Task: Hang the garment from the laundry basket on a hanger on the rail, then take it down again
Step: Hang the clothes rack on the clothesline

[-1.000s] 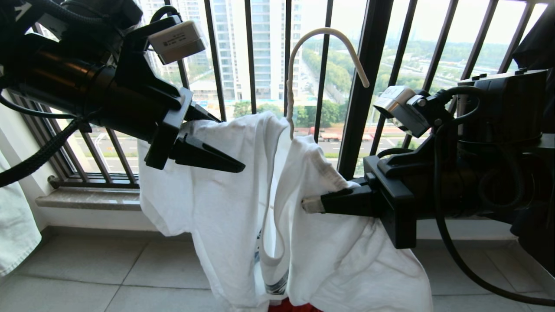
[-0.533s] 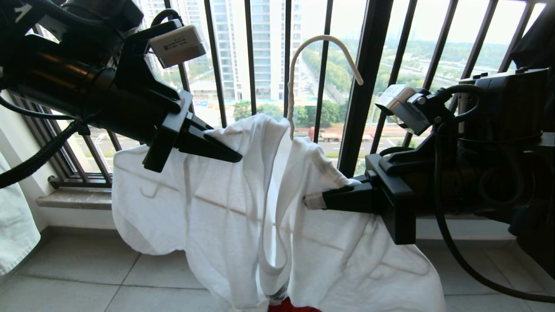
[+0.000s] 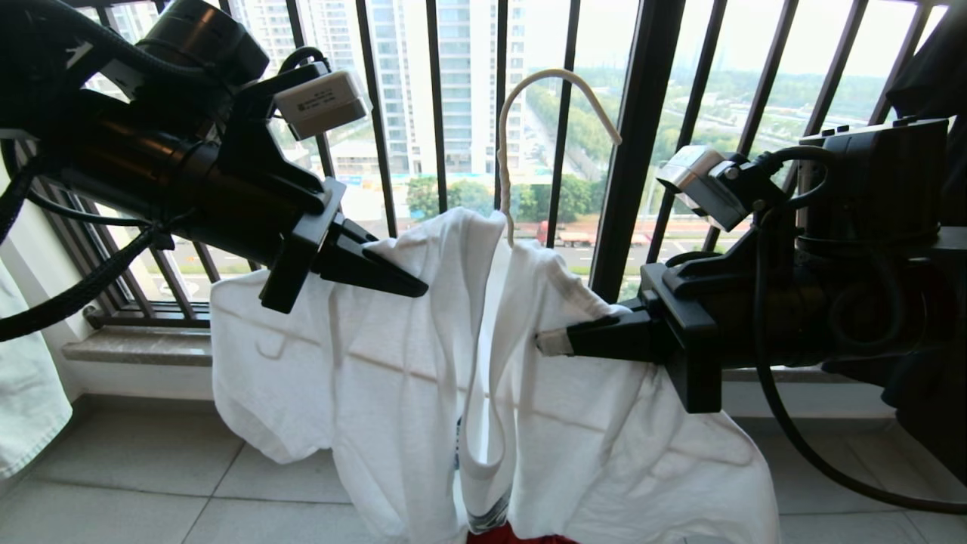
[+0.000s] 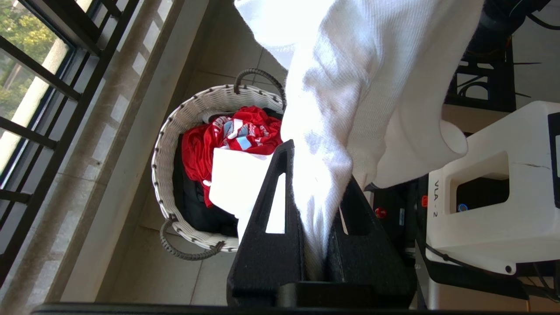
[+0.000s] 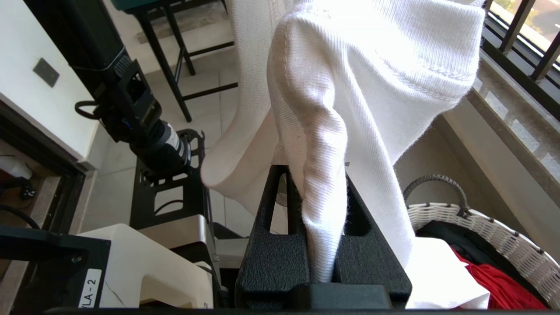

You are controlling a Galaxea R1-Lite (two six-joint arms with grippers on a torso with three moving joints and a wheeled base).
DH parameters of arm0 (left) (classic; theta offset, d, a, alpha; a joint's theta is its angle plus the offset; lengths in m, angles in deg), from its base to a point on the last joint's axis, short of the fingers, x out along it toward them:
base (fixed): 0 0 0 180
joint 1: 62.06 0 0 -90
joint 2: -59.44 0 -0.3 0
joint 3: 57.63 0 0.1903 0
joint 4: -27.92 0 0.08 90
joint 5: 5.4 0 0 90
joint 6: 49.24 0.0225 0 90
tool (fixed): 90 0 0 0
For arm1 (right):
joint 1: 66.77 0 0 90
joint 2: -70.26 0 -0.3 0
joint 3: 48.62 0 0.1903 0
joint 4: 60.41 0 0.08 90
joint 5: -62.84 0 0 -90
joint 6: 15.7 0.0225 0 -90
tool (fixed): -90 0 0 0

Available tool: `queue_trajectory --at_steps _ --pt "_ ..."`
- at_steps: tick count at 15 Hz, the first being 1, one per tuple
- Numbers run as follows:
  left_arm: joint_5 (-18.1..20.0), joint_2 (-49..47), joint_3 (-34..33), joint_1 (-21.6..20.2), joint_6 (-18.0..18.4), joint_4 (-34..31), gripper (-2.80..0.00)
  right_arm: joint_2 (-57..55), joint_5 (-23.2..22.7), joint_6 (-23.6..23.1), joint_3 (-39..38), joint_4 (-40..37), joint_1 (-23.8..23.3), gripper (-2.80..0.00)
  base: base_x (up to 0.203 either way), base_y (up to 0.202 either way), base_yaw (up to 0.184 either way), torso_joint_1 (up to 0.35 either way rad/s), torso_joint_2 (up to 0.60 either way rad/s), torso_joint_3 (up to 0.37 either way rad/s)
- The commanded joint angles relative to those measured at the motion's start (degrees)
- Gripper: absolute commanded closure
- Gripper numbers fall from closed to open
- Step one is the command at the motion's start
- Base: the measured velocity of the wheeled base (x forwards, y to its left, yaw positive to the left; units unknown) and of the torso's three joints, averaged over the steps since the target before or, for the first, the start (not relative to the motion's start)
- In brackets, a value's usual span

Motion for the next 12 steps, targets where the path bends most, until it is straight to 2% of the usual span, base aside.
queue_trajectory --at_steps 1,5,7,10,12 --pt "0.6 -0.7 -0.1 0.0 0.0 -0.4 0.00 -1.0 -0.1 0.0 1.0 0.2 -0.4 0.00 0.000 0.000 0.000 0.000 0.00 0.000" --pt "0.6 0.5 -1.5 -1.4 -0.1 -0.4 0.00 -3.1 -0.1 -0.9 6.2 -1.1 -2.2 0.00 0.000 0.000 0.000 0.000 0.00 0.000" --pt "0.8 1.3 -1.5 -1.6 -0.1 -0.3 0.00 -3.1 -0.1 -4.1 7.3 -5.1 -2.8 0.00 0.000 0.000 0.000 0.000 0.00 0.000" --pt "3.7 2.2 -3.9 -2.9 -0.2 0.2 0.00 -2.9 -0.1 -5.6 7.2 -5.9 -2.9 0.00 0.000 0.000 0.000 0.000 0.00 0.000" --pt "6.7 3.1 -7.8 -4.0 -0.4 4.5 0.00 -2.8 -0.1 -5.6 7.2 -5.9 -3.0 0.00 0.000 0.000 0.000 0.000 0.00 0.000"
